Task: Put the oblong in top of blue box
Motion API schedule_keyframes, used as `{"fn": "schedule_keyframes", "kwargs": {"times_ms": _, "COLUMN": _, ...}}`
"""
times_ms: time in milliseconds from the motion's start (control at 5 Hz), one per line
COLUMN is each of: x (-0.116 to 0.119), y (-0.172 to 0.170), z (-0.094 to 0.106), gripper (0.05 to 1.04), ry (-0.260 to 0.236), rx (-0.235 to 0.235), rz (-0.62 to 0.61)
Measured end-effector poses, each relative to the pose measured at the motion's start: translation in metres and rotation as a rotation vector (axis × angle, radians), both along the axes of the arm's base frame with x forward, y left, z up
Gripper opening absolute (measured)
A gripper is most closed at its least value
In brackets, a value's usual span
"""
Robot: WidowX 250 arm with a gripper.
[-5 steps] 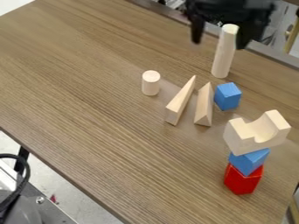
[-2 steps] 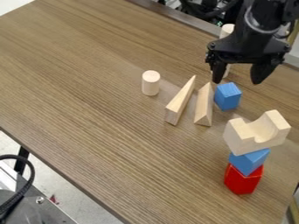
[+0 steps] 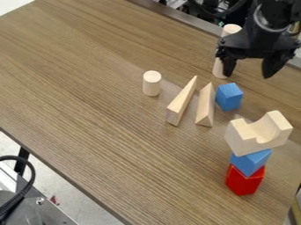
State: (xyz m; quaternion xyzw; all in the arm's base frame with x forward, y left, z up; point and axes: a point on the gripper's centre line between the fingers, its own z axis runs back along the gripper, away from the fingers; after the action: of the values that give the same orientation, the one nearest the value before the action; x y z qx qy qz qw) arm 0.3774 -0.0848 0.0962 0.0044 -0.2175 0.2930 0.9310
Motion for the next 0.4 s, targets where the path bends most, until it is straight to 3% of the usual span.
{"fn": "schedule_keyframes", "kwargs": {"times_ms": 400, "x": 0.024, "y": 0.019, "z": 0.006, "gripper": 0.997, "ry": -0.002, "rx": 0.099, "rz": -0.001}}
